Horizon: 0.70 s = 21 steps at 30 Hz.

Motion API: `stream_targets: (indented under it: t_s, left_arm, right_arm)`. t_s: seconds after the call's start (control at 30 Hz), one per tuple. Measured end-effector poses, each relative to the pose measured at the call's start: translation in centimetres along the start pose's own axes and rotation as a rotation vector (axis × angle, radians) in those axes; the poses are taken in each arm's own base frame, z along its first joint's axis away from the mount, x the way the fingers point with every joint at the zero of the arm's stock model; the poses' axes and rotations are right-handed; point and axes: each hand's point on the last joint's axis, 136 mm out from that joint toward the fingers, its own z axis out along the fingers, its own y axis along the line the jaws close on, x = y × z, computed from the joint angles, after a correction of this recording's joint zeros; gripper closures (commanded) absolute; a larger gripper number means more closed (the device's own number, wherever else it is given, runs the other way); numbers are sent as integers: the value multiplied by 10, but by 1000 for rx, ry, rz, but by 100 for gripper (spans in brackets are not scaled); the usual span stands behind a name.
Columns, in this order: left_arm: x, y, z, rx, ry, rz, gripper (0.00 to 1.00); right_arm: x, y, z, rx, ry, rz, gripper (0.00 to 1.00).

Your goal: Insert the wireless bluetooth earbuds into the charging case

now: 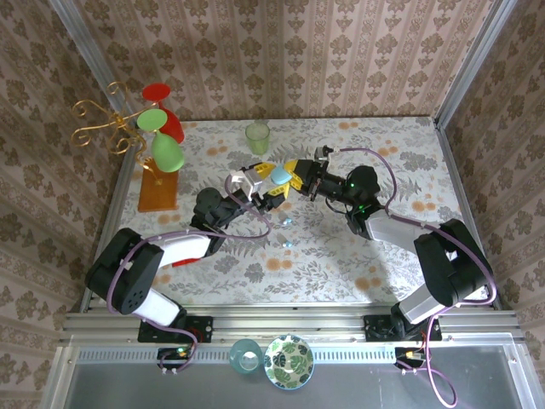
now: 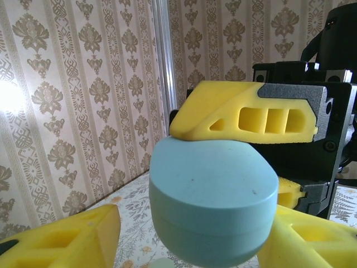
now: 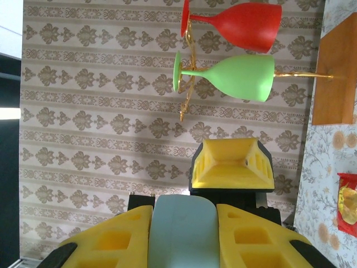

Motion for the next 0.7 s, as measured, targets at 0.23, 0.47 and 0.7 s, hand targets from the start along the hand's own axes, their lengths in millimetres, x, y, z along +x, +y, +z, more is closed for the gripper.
stream_targets:
  t_s: [0.23, 0.47, 0.7]
  left_arm:
    - [0, 0, 0, 1, 0, 0, 38]
    - [-1, -2, 0, 12, -2, 1, 41]
    - [-1, -5, 1, 27, -2, 9, 59]
  right_arm:
    - [-1, -2, 0, 4, -3, 4, 84]
    - [-2, -8, 1, 14, -4, 12, 84]
    - [-3, -8, 1, 15, -7, 13, 83]
